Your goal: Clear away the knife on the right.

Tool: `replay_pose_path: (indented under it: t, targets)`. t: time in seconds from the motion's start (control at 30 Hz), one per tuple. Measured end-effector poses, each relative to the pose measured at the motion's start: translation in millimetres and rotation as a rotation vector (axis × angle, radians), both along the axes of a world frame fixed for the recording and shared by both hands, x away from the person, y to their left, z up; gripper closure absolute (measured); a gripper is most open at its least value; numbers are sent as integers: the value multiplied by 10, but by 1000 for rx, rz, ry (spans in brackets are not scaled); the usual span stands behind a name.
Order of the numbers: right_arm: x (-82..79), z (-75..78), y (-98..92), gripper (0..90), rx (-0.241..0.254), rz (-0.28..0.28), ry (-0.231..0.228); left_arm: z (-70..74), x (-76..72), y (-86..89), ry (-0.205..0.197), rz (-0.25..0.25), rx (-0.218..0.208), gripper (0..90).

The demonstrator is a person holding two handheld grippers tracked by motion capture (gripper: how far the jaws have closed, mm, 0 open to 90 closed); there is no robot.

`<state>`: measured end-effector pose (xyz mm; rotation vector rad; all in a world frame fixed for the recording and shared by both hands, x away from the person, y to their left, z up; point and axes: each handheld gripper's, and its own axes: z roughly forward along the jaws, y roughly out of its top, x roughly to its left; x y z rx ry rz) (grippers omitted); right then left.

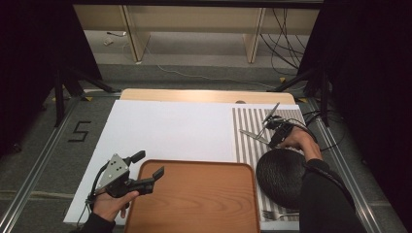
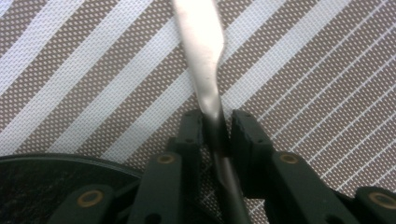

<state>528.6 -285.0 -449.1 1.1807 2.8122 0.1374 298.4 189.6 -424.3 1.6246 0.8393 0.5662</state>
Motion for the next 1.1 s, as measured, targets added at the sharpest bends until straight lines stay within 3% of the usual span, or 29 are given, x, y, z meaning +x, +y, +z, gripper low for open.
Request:
replay_pose_path:
  t: [0.17,0.33,0.53,0.6,1.1]
  targets:
    - [-16,-1,10,796,2,27,-5,0,1,2,-1,1,0,161]
    - [-34,4,36,798,-8,66,-37,-1,6,1,1,1,0,161]
    - [-5,87,89,801,-12,83,-87,-1,7,5,1,3,-1,161]
    - [16,120,102,802,9,86,-117,1,4,7,0,3,-3,160]
    - [43,402,351,804,53,142,-203,1,0,13,0,3,-3,160]
